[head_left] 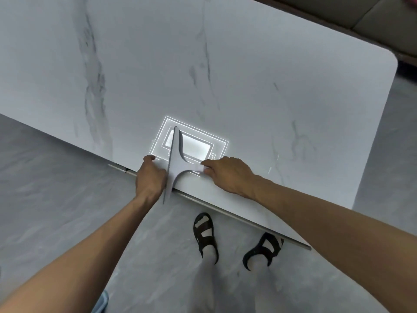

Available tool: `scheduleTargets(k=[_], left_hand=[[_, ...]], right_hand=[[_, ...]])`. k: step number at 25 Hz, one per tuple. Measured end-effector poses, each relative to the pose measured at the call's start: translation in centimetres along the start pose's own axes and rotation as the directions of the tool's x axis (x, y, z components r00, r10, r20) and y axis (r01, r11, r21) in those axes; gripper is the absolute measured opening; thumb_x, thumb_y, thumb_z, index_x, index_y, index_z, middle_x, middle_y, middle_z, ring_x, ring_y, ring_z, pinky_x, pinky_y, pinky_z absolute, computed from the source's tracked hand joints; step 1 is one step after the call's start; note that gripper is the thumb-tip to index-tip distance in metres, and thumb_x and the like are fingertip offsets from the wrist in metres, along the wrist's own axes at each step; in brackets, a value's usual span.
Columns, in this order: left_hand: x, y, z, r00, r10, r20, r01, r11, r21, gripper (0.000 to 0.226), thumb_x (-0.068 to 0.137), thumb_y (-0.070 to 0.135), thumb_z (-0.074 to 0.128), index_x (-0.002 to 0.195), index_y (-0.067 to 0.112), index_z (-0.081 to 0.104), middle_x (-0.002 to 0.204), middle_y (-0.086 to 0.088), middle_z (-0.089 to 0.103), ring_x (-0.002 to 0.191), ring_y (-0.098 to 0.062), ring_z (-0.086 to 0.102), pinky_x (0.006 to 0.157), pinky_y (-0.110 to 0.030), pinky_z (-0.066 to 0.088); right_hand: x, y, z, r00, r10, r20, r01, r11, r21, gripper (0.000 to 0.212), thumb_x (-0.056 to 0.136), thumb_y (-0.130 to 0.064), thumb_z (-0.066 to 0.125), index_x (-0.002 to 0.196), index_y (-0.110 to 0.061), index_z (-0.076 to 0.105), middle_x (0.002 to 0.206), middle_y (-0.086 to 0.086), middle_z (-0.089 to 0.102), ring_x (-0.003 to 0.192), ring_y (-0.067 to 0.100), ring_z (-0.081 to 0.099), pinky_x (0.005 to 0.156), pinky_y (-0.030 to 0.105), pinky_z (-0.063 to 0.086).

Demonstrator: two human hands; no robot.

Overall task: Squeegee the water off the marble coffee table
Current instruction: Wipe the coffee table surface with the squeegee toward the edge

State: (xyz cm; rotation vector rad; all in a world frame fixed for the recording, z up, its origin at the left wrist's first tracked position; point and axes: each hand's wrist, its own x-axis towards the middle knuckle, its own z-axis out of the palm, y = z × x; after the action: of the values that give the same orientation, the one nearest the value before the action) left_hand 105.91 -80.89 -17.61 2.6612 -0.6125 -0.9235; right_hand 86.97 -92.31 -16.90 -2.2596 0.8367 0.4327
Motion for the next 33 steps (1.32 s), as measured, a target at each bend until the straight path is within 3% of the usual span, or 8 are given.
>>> scheduleTargets(k=[8,13,16,19,23,27,30,33], left_hand=[[-6.5,5.1,8.3,0.947,0.275,0.163,-0.289,0.955,0.069,0.034,0.094,0.021,0.045,0.126,0.012,0.049,0.126,-0.008,0.059,0.117,-0.028,0.055,0.088,-0.031,0.041],[-8.0,6.2,11.1,0.927,0.265,0.265,-0.304,0.945,0.122,0.029,0.091,0.021,0.045,0.117,0.011,0.051,0.119,-0.01,0.06,0.108,-0.03,0.057,0.078,-0.029,0.036],[-8.2,5.8,10.9,0.948,0.236,0.212,-0.265,0.957,0.117,0.04,0.094,0.027,0.043,0.131,0.013,0.047,0.127,-0.008,0.061,0.115,-0.03,0.058,0.083,-0.029,0.038],[-8.5,5.1,10.3,0.957,0.219,0.189,-0.241,0.966,0.099,0.051,0.087,0.013,0.05,0.137,0.011,0.038,0.125,-0.013,0.061,0.111,-0.034,0.059,0.079,-0.029,0.04],[-9.4,4.9,10.0,0.965,0.166,0.202,-0.192,0.974,0.118,0.061,0.085,0.005,0.054,0.141,0.009,0.03,0.129,-0.017,0.058,0.115,-0.037,0.057,0.087,-0.037,0.046],[-11.4,6.0,11.4,0.949,0.222,0.224,-0.255,0.958,0.134,0.062,0.084,0.005,0.056,0.142,0.008,0.033,0.135,-0.015,0.053,0.123,-0.035,0.051,0.097,-0.038,0.044],[-13.8,8.0,13.6,0.916,0.286,0.281,-0.327,0.938,0.113,0.061,0.083,0.004,0.057,0.14,0.006,0.035,0.138,-0.014,0.048,0.127,-0.032,0.047,0.104,-0.039,0.04],[-16.0,10.4,16.1,0.877,0.347,0.332,-0.404,0.907,0.118,0.057,0.081,0.003,0.056,0.135,0.004,0.038,0.133,-0.015,0.047,0.122,-0.032,0.047,0.098,-0.039,0.041]], right_hand=[[-17.0,14.7,-2.2,0.959,0.283,0.012,-0.277,0.946,-0.17,0.035,0.101,-0.045,0.024,0.128,-0.046,0.047,0.112,-0.006,0.069,0.097,0.021,0.063,0.076,0.034,0.045],[-22.8,20.5,-4.7,0.918,0.389,-0.071,-0.394,0.879,-0.27,0.041,0.097,-0.053,0.021,0.128,-0.05,0.047,0.116,-0.01,0.068,0.101,0.019,0.064,0.072,0.033,0.047],[-22.5,19.9,-5.4,0.939,0.331,-0.095,-0.344,0.914,-0.214,0.046,0.092,-0.063,0.019,0.125,-0.052,0.049,0.111,-0.013,0.07,0.098,0.016,0.064,0.069,0.03,0.042],[-19.2,16.2,-3.9,0.98,0.193,0.056,-0.184,0.973,-0.136,0.039,0.094,-0.062,0.027,0.123,-0.053,0.051,0.115,-0.012,0.068,0.103,0.015,0.061,0.076,0.029,0.04],[-15.7,12.9,-0.3,0.975,-0.01,0.223,0.056,0.978,-0.201,0.038,0.097,-0.057,0.029,0.126,-0.049,0.052,0.112,-0.004,0.068,0.096,0.022,0.062,0.073,0.031,0.039],[-17.3,17.3,-1.7,0.975,0.005,0.222,0.062,0.954,-0.294,0.042,0.096,-0.057,0.023,0.13,-0.048,0.046,0.108,0.0,0.068,0.092,0.026,0.062,0.079,0.043,0.049],[-20.0,22.3,-4.4,0.981,0.043,0.19,0.032,0.926,-0.376,0.042,0.097,-0.057,0.023,0.13,-0.048,0.047,0.114,-0.002,0.068,0.098,0.025,0.063,0.076,0.034,0.043],[-21.6,25.9,-7.0,0.982,0.086,0.17,-0.005,0.904,-0.428,0.04,0.096,-0.057,0.024,0.126,-0.047,0.049,0.113,-0.005,0.068,0.099,0.022,0.063,0.067,0.032,0.035]])
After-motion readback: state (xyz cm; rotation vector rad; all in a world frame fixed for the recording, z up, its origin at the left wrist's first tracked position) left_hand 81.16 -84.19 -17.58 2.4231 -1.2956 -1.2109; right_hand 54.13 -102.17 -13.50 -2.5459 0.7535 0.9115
